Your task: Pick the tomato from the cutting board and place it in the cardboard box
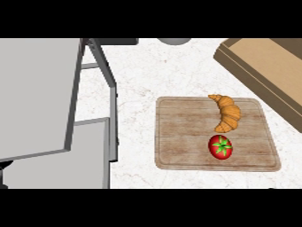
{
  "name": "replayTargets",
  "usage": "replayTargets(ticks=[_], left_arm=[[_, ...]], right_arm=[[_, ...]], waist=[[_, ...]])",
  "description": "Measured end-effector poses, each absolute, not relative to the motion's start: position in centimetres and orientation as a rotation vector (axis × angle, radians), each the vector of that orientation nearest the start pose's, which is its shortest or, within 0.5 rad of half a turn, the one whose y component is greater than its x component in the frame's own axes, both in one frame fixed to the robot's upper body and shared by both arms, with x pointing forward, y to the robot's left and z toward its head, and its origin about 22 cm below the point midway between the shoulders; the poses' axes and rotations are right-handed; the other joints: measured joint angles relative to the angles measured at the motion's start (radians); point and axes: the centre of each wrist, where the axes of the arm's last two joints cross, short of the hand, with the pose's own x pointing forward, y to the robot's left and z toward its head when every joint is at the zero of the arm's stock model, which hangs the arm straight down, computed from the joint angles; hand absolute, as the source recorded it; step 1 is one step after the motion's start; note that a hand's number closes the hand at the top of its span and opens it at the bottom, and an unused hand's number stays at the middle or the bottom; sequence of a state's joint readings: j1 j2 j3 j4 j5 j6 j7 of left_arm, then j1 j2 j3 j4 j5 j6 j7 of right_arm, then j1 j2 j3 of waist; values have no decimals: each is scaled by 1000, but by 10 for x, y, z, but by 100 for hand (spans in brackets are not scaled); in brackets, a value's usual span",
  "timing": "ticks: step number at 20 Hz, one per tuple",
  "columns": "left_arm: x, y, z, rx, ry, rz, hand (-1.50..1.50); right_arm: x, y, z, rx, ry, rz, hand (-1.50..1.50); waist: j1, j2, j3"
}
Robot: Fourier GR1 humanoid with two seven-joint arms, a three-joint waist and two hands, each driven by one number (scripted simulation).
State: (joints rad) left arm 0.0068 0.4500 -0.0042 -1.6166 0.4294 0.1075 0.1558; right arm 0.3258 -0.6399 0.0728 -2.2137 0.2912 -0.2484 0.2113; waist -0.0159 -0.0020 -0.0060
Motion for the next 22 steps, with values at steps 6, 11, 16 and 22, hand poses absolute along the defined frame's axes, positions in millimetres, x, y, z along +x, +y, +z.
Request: replayTargets(ticks=[6,11,16,22], left_arm=[[241,323,51,58,-1450,33,0],[246,317,54,36,-1455,22,0],[246,317,57,39,-1455,30,0],[246,318,53,49,-1445,37,0]], right_arm=[[148,-278,154,-848,-1354,781,-150],[158,-255,170,-838,-1150,851,-150],[174,-229,172,-753,-1070,870,-150],[194,-214,165,-686,-1027,886,-150]], waist=[[28,6,-1],[46,8,1],[46,7,3],[33,4,4]])
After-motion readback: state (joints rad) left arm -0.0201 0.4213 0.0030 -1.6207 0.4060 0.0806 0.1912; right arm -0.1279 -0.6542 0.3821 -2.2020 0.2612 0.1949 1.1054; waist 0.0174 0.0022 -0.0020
